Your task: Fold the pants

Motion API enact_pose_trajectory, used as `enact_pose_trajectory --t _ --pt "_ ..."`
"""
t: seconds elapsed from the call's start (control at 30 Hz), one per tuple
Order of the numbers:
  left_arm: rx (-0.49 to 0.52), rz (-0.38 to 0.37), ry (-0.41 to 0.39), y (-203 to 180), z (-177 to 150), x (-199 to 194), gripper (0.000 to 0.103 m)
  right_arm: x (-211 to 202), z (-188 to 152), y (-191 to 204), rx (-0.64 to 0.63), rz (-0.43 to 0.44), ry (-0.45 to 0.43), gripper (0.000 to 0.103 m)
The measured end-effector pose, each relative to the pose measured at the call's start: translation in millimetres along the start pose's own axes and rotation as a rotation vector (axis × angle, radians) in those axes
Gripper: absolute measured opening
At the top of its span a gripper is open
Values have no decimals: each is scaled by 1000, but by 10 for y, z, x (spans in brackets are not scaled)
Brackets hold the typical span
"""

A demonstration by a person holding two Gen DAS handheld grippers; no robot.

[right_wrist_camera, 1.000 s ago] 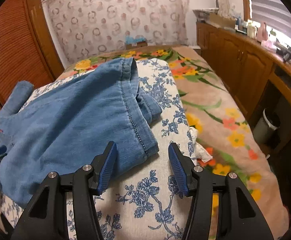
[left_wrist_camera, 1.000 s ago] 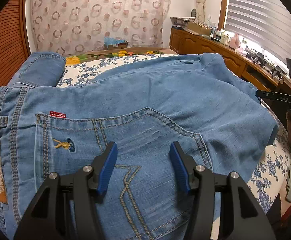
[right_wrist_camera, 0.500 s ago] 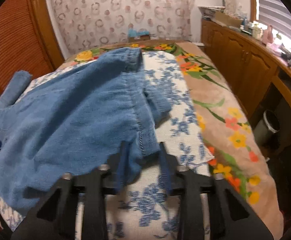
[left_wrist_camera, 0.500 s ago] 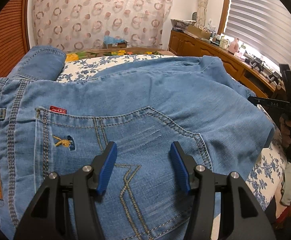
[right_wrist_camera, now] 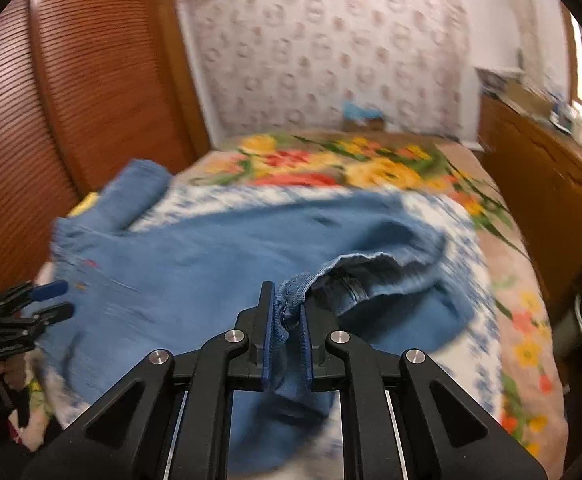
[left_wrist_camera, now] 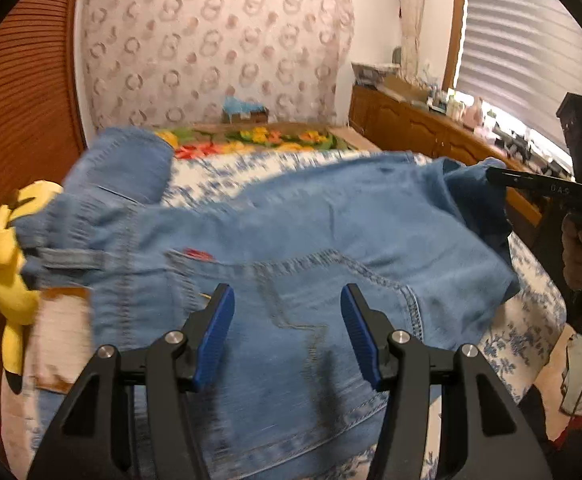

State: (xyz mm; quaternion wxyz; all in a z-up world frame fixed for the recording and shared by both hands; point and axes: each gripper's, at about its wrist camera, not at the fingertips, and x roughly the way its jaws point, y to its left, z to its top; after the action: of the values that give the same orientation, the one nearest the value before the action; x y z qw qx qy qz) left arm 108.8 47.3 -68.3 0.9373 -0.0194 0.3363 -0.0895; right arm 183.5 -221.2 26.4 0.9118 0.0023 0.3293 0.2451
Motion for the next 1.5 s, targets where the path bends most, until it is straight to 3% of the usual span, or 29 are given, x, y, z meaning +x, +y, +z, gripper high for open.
enact_pose_trajectory --t 0.17,0.43,0.57,0.9,1.1,1.3,1.5 --pt "-21 24 -54 225 69 -325 55 1 296 678 -86 115 -33 8" --pt "-41 61 -100 509 65 -683 55 27 479 1756 -221 279 -25 9" --pt "-44 64 -95 558 29 -693 55 131 442 1945 -268 235 -2 30" --pt "-42 -2 -39 374 -37 -436 55 257 312 1559 -252 130 12 36" --pt "-17 -53 7 110 -87 -257 55 575 213 1218 -203 74 79 40" --pt "-19 -111 50 -60 -93 -90 55 977 65 914 -142 95 166 40" --pt "-22 -158 102 -184 -116 80 55 1064 -37 793 -73 172 188 40"
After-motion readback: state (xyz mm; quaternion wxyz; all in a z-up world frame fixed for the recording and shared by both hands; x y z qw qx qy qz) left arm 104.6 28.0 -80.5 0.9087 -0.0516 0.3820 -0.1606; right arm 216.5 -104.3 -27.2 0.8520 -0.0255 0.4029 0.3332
